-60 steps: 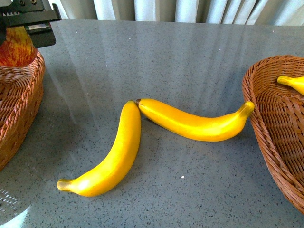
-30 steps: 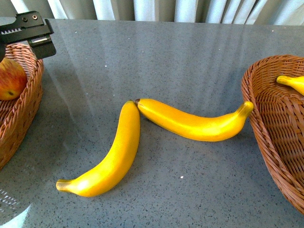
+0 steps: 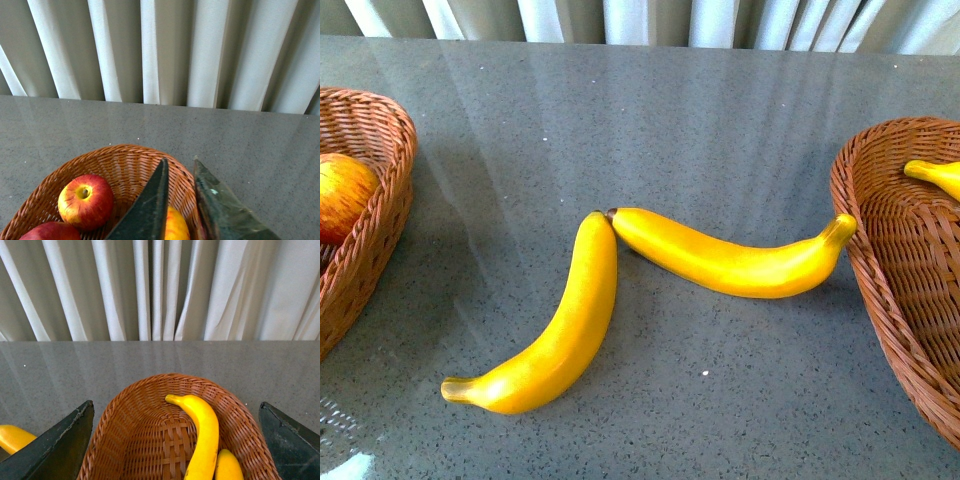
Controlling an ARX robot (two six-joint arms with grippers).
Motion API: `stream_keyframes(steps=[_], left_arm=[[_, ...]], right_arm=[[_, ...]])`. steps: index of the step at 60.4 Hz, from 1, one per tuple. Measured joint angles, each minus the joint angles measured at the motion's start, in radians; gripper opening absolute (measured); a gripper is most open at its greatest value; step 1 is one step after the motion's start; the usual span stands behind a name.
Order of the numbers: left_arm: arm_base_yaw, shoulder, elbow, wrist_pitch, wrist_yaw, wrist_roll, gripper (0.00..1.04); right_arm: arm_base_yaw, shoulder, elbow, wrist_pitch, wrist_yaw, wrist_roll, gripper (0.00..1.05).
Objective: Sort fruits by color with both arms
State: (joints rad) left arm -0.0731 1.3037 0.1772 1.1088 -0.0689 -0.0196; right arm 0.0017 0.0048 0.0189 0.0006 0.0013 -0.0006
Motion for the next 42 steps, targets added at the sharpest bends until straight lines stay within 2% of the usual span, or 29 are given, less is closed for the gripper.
stream_keyframes(steps=[3,8,31,42], left_arm=[[0.039,-0.067,-0.032,-0.031,0.060,0.005,0.01],[0.066,-0.149,-0.064,-0.078,0.063,0.008,0.02],[0.069,-0.457,-0.142,-0.309,0.069,0.009,0.02],[0.069,-0.655,-0.163,-0.480,0.069,0.009,0.02]], right_arm=[[0.000,0.000,0.000,0.000,0.000,0.000,0.96],[0.000,0.000,0.000,0.000,0.001,0.000,0.96],[0.000,0.000,0.000,0.000,0.001,0.000,0.96],[0.000,0.000,0.000,0.000,0.000,0.000,0.96]])
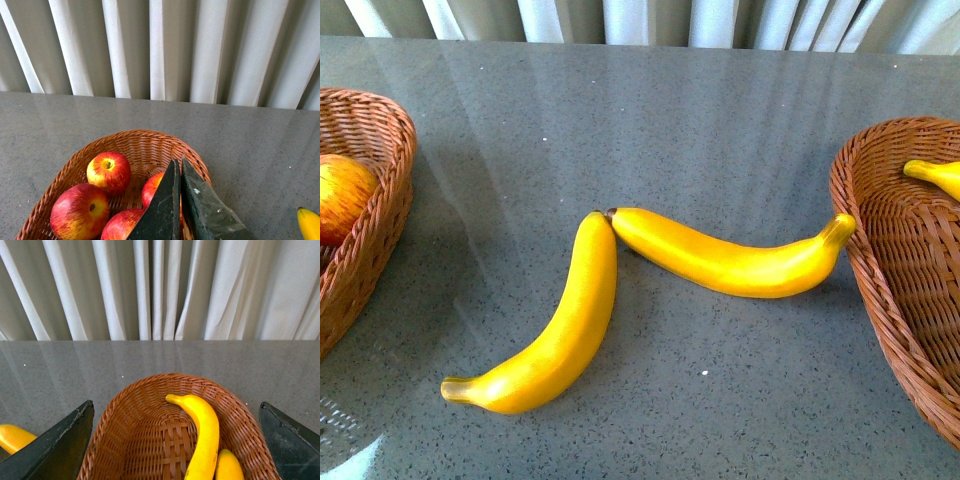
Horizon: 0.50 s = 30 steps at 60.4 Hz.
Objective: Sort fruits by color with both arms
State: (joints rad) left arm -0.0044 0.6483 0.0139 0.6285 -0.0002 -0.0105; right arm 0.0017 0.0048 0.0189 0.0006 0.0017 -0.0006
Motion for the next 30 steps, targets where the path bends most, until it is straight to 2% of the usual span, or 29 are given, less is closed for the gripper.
stream_keyframes(steps=[30], left_arm=[[0.000,-0.286,0.000,-0.267,0.000,0.000,0.02]], right_arm=[[0.000,0.000,0.000,0.000,0.000,0.000,0.96]])
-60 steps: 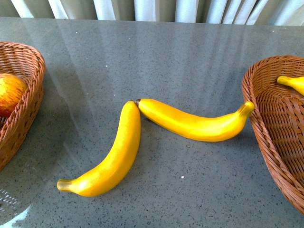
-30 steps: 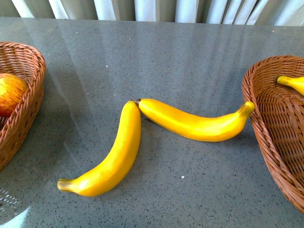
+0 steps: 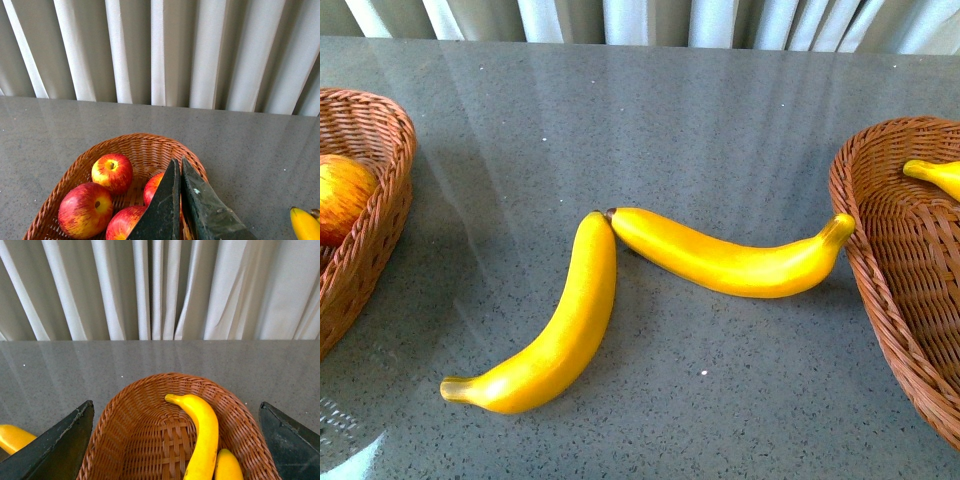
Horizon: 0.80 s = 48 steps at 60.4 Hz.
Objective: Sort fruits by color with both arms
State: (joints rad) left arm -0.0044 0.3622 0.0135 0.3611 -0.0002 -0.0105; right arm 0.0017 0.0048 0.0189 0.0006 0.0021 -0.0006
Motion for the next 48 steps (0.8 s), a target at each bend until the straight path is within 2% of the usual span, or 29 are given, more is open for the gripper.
stream_keyframes(steps=[12,30,35,48], left_arm=[[0.000,-0.108,0.000,-0.105,0.000,0.000,0.02],[0.000,-0.183,0.000,-0.182,0.000,0.000,0.02],[0.000,-0.316,0.000,-0.346,0.000,0.000,0.02],[0.002,-0.345,0.000,-0.362,0.000,0.000,0.02]], right_arm=[[0.000,0.000,0.000,0.000,0.000,0.000,0.96],[0.000,0.000,0.000,0.000,0.000,0.000,0.96],[0.000,0.000,0.000,0.000,0.000,0.000,0.96],[0.000,0.000,0.000,0.000,0.000,0.000,0.96]])
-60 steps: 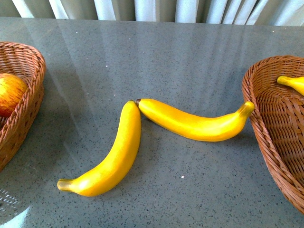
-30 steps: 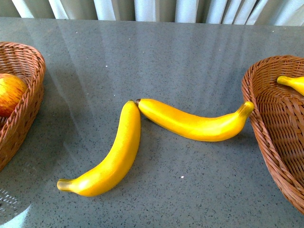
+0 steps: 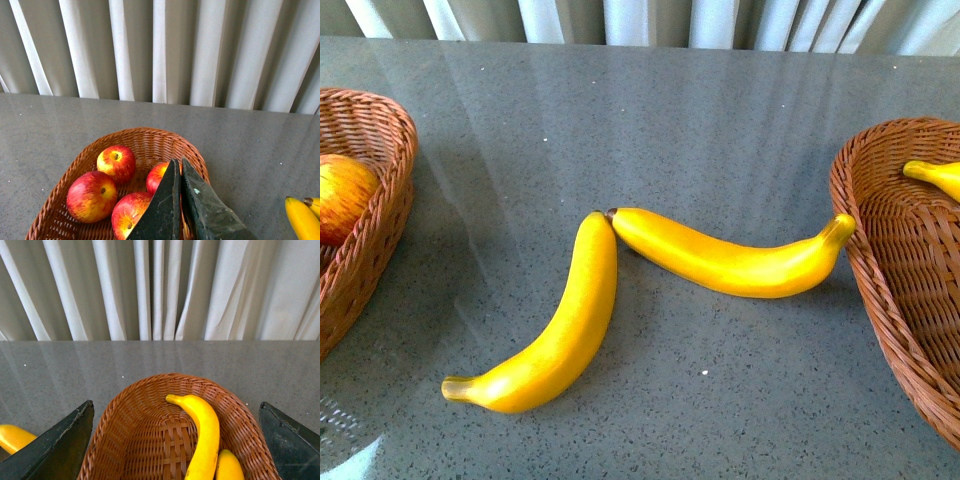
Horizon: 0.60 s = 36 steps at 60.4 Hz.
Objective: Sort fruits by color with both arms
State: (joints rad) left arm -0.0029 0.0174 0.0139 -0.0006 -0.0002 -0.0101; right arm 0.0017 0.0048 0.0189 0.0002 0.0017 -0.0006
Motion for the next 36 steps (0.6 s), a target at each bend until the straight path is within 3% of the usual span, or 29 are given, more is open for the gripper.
stream_keyframes(steps=[7,15,24,28,33,36], left_arm=[[0.000,0.000,0.000,0.000,0.000,0.000,0.02],[0.000,-0.001,0.000,0.000,0.000,0.000,0.35],[0.000,-0.001,0.000,0.000,0.000,0.000,0.63],[0.000,-0.001,0.000,0.000,0.000,0.000,0.81],[0.000,-0.001,0.000,0.000,0.000,0.000,0.95],[0.000,-0.001,0.000,0.000,0.000,0.002,0.97]], right_arm=[[0.000,0.000,0.000,0.000,0.000,0.000,0.96],[0.000,0.000,0.000,0.000,0.000,0.000,0.96],[0.000,0.000,0.000,0.000,0.000,0.000,0.96],[0.000,0.000,0.000,0.000,0.000,0.000,0.96],[0.000,0.000,0.000,0.000,0.000,0.000,0.96],[0.000,0.000,0.000,0.000,0.000,0.000,0.96]])
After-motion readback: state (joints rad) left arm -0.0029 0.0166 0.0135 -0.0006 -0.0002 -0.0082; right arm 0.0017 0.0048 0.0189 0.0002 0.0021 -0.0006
